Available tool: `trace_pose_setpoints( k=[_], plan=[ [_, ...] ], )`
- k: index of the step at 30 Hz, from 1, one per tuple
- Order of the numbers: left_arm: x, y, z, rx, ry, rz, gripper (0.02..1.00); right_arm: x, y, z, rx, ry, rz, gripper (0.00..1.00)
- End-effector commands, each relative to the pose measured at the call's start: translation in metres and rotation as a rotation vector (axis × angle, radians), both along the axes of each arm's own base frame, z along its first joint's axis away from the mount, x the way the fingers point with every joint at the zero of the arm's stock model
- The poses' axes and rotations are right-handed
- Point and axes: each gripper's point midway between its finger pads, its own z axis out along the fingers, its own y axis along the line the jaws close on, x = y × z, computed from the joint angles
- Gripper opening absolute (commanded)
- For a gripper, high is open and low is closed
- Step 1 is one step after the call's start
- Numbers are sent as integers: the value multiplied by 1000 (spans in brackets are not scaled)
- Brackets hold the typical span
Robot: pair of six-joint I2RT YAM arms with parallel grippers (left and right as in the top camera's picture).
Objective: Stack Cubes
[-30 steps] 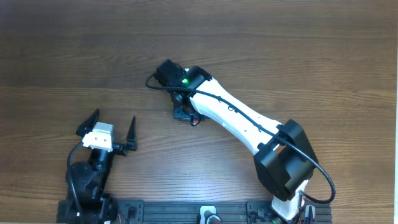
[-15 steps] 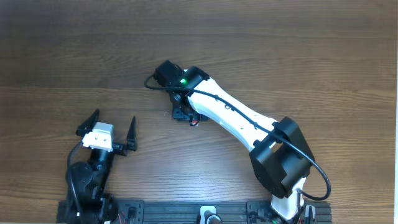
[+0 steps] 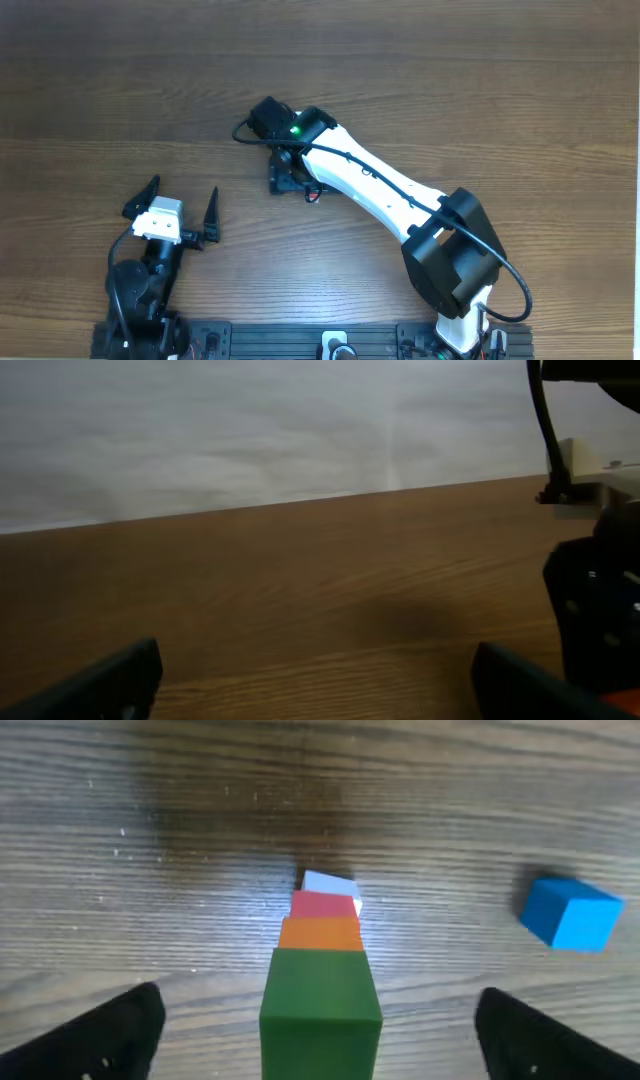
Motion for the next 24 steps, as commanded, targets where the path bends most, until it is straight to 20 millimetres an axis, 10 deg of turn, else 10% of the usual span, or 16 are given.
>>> trace_pose_setpoints(
  k=[1, 7, 14, 24],
  plan=[
    [0, -1, -2, 17, -4, -3, 1000, 15, 6, 28, 51, -59, 25, 991],
    [0, -1, -2, 17, -4, -3, 1000, 30, -13, 78, 68, -152, 15, 991],
    [0, -1, -2, 17, -4, -3, 1000, 32, -82, 114, 39, -163, -70, 991],
    [0, -1, -2, 17, -4, -3, 1000, 15, -127, 45, -5, -15, -90, 991]
  ],
)
